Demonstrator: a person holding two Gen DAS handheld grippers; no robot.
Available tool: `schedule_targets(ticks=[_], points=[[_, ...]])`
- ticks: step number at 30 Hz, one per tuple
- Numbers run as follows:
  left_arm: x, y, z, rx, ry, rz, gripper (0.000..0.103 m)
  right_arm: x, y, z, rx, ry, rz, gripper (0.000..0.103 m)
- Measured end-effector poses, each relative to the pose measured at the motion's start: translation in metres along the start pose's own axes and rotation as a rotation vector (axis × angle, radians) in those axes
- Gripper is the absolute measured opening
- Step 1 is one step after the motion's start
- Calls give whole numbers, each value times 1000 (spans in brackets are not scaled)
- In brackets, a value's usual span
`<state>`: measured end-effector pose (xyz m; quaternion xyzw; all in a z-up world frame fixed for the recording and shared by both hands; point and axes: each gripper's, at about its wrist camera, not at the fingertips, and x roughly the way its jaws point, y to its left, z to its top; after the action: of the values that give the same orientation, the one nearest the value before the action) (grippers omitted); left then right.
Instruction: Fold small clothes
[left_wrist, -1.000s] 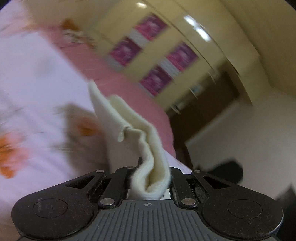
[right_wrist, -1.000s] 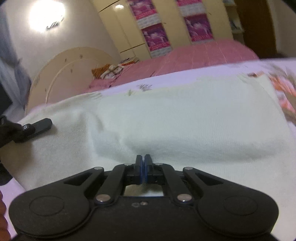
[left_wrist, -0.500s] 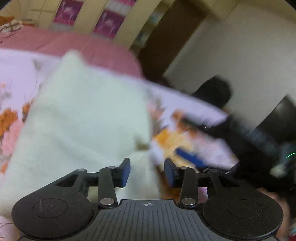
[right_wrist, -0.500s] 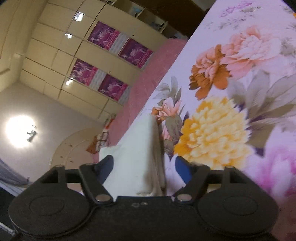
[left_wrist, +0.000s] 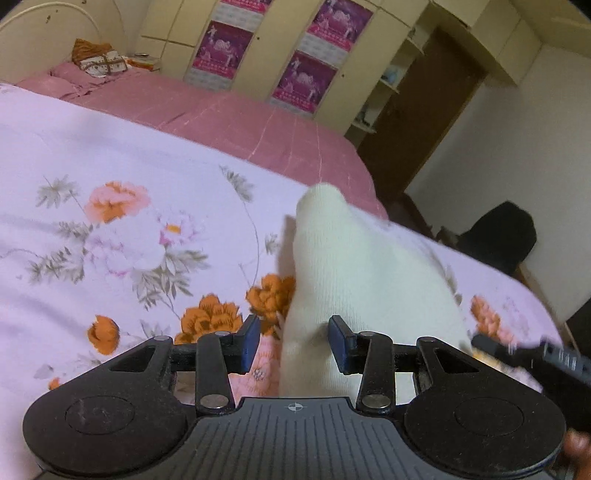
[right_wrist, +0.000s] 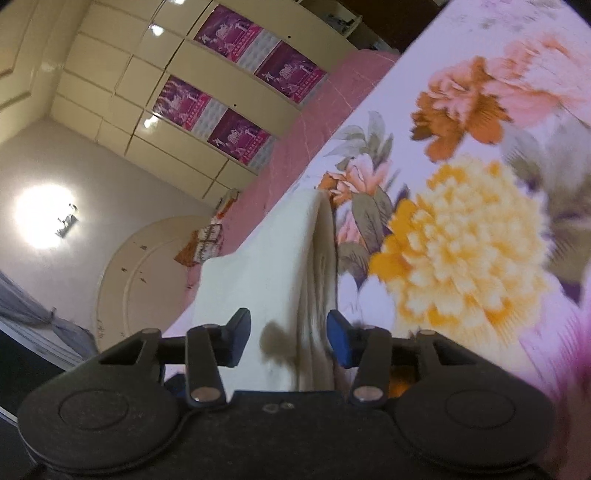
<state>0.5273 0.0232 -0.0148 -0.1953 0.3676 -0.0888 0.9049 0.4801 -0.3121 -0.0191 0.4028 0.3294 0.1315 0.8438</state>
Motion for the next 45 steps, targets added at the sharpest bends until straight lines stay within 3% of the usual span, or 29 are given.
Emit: schedule_targets(ticks=[2, 6, 12, 17, 19, 21, 26, 27, 29, 31, 34, 36, 37, 41, 45], points=[[6, 3, -5, 12, 17, 25, 40, 10, 6, 5, -35, 9, -19, 45], [15, -7, -19, 10, 22, 36, 40, 27, 26, 10, -188, 25, -91, 22], [26, -18, -27, 65, 24, 68, 40, 32, 48, 10, -448, -22, -140, 11], [20, -26, -23, 100, 5, 77, 40, 36, 31, 19, -410, 16, -152, 14], [11, -25, -10, 73, -60, 44, 40, 28, 35, 21, -405, 5, -135, 23], [18, -26, 3, 86, -73, 47, 40, 24, 38, 26, -403, -22, -119, 31], [53, -26, 28, 38, -8, -1, 40, 44, 36, 44, -333, 9, -141, 31], [62, -26, 30, 39, 11, 8, 41, 48, 36, 45, -335, 10, -146, 26], [74, -26, 31, 50, 41, 16, 56, 57, 39, 46, -376, 2, -179, 14], [76, -28, 32, 78, 46, 51, 65, 67, 39, 47, -410, 2, -259, 13], [58, -28, 33, 93, 29, 46, 65, 65, 36, 49, -382, 7, -249, 14], [35, -26, 26, 104, -3, 29, 65, 44, 39, 46, -358, -4, -204, 31], [23, -24, 18, 115, -9, 23, 65, 34, 39, 43, -351, -7, -173, 33], [-10, -10, -24, 131, 10, 10, 65, -12, 34, 10, -347, 59, -96, 34], [-25, 2, -59, 80, 33, 24, 65, -37, 23, -22, -305, 152, -46, 35]])
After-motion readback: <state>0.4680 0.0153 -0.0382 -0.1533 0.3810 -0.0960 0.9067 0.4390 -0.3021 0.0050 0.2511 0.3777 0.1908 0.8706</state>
